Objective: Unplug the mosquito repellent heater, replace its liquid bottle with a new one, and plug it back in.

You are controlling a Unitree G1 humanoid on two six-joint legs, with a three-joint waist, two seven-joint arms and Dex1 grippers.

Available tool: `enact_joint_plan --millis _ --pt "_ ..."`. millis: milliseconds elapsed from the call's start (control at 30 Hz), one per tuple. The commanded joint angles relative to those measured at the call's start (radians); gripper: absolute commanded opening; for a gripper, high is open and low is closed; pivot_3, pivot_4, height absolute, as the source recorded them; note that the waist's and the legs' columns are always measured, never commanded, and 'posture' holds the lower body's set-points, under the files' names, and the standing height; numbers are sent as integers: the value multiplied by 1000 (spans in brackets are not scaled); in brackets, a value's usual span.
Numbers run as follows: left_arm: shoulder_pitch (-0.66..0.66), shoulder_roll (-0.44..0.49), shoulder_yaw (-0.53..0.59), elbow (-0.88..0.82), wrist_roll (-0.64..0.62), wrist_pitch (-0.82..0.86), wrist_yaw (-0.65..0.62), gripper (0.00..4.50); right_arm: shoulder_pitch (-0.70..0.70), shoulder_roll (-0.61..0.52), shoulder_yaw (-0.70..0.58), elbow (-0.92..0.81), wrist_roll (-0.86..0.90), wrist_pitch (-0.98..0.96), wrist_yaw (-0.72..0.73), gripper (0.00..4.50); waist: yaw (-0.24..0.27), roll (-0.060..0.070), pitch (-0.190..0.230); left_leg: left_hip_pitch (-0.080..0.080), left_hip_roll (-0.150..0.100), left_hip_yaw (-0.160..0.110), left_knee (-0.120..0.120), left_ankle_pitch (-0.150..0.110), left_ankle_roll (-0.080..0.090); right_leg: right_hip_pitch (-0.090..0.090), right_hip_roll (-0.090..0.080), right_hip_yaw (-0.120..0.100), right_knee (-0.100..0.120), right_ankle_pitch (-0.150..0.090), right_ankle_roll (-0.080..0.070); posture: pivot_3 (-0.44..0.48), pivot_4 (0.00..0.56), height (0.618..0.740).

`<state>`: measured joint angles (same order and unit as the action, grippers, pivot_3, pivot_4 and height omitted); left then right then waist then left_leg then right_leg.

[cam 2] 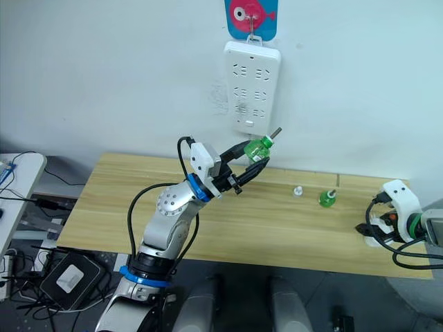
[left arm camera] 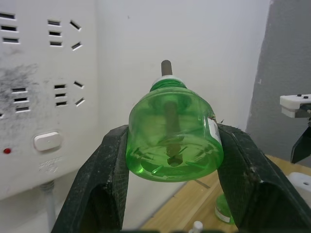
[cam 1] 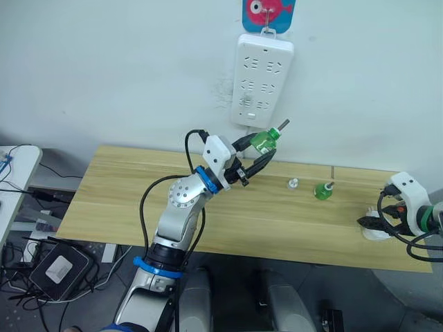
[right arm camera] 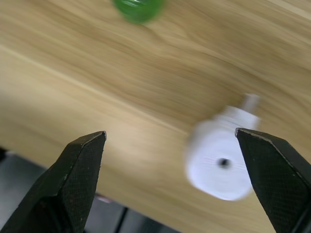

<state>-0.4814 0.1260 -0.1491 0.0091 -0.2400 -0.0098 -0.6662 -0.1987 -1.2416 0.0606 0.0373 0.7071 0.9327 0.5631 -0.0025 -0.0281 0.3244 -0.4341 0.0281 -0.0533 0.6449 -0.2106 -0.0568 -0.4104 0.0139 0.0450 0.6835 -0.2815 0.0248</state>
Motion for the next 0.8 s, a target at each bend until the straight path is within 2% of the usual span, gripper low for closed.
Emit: enact_joint_plan --millis 33,333,800 --pt "1 0 0 -46 7 -20 14 2225 -19 8 3 60 -102 -31 57 4460 1 0 0 0 0 0 0 0 0 0 0 0 0 0 0 47 296 740" --pt "-19 4 -2 -26 9 -28 18 2225 -100 114 -23 203 -209 52 97 4460 1 0 0 0 0 0 0 0 0 1 0 0 -1 1 1 39 295 740" --pt "-5 27 -11 -58 2 -6 4 2225 -206 221 7 432 -377 38 164 4460 0 0 0 1 -1 0 0 0 0 2 -1 0 -1 4 -3 52 306 740"
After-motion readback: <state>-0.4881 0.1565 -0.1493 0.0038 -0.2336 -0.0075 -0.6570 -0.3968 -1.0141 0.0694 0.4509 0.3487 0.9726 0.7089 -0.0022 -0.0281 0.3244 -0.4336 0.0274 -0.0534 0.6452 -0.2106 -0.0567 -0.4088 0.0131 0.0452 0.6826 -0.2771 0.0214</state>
